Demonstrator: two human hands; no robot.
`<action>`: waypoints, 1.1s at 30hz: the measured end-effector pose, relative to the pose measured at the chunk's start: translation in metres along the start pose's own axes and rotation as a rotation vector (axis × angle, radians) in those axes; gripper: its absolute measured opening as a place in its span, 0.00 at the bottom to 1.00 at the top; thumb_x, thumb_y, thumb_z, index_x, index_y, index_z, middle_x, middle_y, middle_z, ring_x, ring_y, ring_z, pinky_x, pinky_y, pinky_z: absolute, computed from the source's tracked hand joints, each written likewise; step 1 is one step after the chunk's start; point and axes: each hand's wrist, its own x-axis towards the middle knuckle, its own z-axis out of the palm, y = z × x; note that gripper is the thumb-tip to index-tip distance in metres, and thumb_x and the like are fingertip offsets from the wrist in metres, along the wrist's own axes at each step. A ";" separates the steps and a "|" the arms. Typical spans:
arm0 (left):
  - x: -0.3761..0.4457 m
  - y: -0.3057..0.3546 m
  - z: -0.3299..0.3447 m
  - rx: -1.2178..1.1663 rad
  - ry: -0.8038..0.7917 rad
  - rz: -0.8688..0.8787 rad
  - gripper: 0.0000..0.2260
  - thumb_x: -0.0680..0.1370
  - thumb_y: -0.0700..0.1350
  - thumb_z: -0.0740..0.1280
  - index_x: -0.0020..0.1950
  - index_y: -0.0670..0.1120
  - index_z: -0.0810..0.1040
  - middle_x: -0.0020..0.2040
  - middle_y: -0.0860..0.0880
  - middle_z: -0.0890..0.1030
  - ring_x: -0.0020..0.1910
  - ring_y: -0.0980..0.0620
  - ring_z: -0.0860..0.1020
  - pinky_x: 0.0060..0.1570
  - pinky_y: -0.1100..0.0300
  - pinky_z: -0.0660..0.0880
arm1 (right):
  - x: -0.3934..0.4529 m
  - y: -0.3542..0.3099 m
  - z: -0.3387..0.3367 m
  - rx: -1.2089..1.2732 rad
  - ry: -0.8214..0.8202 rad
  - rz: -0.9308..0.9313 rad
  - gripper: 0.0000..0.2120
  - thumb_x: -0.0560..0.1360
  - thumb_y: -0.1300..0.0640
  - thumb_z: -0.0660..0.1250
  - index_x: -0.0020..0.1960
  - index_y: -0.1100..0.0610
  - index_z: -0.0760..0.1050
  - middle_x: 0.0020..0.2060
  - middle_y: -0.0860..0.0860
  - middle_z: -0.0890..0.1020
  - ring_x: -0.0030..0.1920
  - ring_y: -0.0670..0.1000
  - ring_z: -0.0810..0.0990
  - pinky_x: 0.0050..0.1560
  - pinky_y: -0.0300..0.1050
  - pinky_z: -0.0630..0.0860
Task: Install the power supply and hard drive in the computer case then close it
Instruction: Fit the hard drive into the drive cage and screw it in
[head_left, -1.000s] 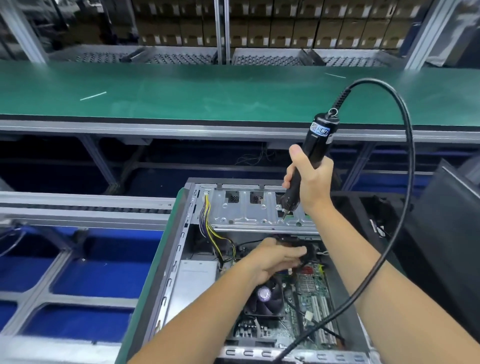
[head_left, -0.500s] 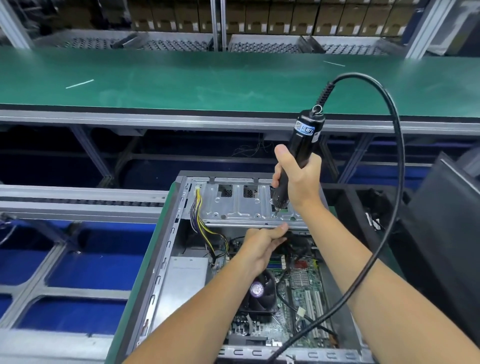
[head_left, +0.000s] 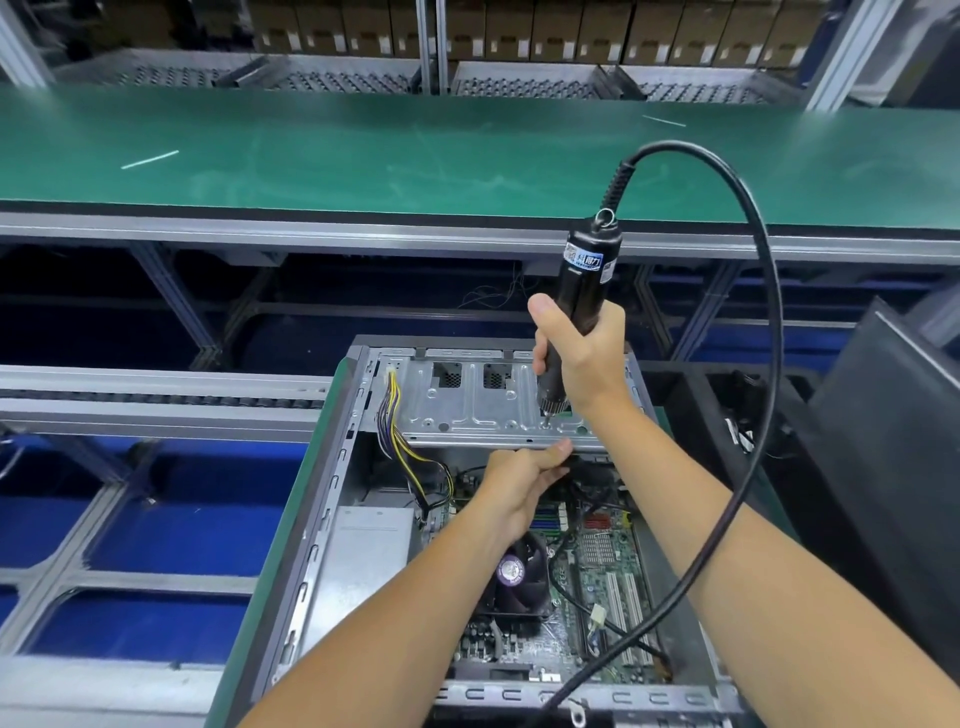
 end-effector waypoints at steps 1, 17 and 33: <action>0.000 0.000 0.000 -0.003 -0.001 -0.004 0.06 0.72 0.33 0.72 0.47 0.35 0.79 0.48 0.44 0.83 0.49 0.49 0.80 0.49 0.58 0.77 | 0.000 0.001 -0.001 0.010 0.000 0.003 0.20 0.72 0.46 0.70 0.34 0.62 0.71 0.24 0.55 0.74 0.23 0.53 0.73 0.28 0.45 0.73; -0.033 0.009 0.042 1.137 -0.172 0.308 0.21 0.75 0.53 0.66 0.26 0.45 0.66 0.23 0.46 0.68 0.22 0.49 0.67 0.26 0.66 0.67 | 0.004 -0.045 -0.122 0.168 0.251 -0.092 0.15 0.74 0.48 0.71 0.31 0.49 0.74 0.23 0.51 0.74 0.21 0.54 0.70 0.28 0.43 0.70; 0.074 -0.154 0.217 2.159 -0.476 0.092 0.12 0.77 0.35 0.58 0.58 0.38 0.75 0.57 0.40 0.77 0.56 0.41 0.76 0.50 0.55 0.72 | -0.114 0.054 -0.283 -0.022 0.464 0.283 0.23 0.70 0.47 0.73 0.24 0.58 0.70 0.18 0.57 0.72 0.22 0.55 0.71 0.36 0.46 0.73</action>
